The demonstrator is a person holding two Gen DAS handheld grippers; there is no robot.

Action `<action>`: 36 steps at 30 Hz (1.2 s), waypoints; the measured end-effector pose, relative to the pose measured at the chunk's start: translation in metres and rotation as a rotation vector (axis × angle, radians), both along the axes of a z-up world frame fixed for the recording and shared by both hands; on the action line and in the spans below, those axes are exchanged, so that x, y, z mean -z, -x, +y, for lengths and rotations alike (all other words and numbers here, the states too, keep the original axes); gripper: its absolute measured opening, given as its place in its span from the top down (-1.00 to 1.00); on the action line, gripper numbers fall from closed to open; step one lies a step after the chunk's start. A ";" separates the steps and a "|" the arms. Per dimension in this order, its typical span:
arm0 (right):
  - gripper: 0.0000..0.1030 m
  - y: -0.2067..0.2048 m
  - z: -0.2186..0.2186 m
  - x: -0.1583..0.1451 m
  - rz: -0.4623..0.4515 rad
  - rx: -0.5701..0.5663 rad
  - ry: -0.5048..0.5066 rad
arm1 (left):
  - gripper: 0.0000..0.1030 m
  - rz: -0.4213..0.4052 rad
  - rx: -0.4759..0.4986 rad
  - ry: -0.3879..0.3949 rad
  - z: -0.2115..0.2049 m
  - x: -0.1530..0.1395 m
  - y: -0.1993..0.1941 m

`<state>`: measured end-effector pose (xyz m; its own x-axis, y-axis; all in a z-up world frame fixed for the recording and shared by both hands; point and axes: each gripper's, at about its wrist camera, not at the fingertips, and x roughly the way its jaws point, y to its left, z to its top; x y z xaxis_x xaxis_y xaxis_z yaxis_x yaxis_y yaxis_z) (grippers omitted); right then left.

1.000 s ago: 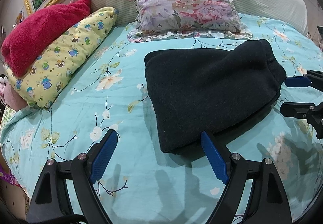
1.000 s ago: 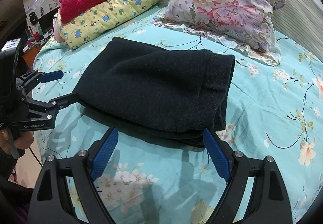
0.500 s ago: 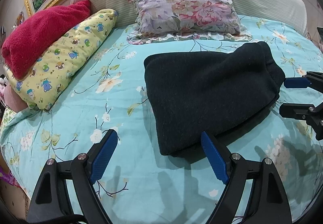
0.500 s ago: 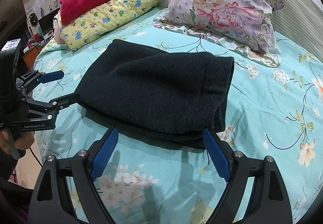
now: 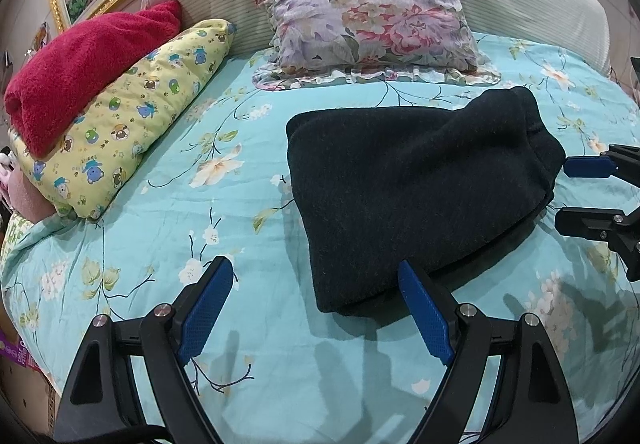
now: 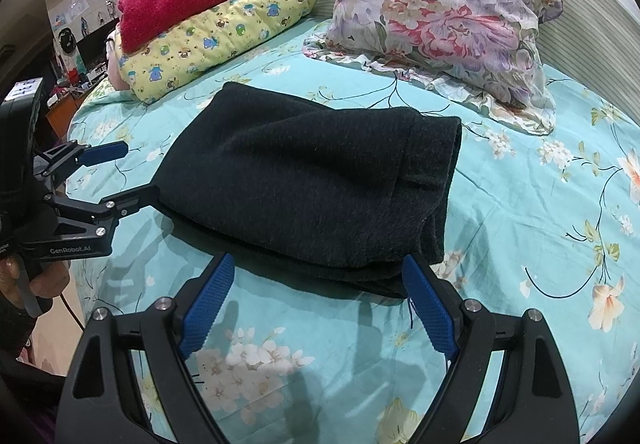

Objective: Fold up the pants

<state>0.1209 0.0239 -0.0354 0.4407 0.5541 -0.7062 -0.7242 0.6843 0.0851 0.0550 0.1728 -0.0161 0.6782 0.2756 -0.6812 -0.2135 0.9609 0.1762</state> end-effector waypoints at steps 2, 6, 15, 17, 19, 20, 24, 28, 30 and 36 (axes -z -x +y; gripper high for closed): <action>-0.67 0.000 0.000 0.000 0.001 0.001 -0.001 | -0.66 0.000 0.001 0.000 0.000 0.000 0.000; -0.67 0.000 0.000 0.000 0.000 0.001 -0.001 | -0.66 0.000 0.000 -0.001 0.000 0.000 0.000; -0.67 0.000 0.000 -0.004 -0.006 0.003 -0.008 | -0.66 -0.007 -0.002 0.006 0.000 -0.001 -0.003; -0.67 -0.001 0.000 -0.007 -0.010 0.004 -0.010 | -0.66 -0.028 -0.018 0.002 0.000 -0.006 -0.003; -0.67 -0.001 -0.001 -0.010 -0.021 0.008 -0.013 | -0.66 -0.053 -0.021 0.008 0.001 -0.011 -0.003; -0.67 -0.002 -0.001 -0.011 -0.024 0.008 -0.016 | -0.66 -0.063 -0.020 0.015 0.002 -0.013 -0.004; -0.67 -0.005 -0.005 -0.012 -0.026 0.020 -0.033 | -0.65 -0.070 -0.031 0.011 0.002 -0.014 -0.008; -0.67 -0.007 -0.007 -0.010 -0.024 0.023 -0.033 | -0.66 -0.061 -0.029 0.019 0.001 -0.013 -0.012; -0.67 -0.006 -0.009 -0.009 -0.024 0.028 -0.033 | -0.66 -0.053 -0.032 0.023 0.002 -0.012 -0.014; -0.67 -0.008 -0.013 -0.009 -0.024 0.037 -0.042 | -0.66 -0.032 -0.046 0.045 0.006 -0.011 -0.020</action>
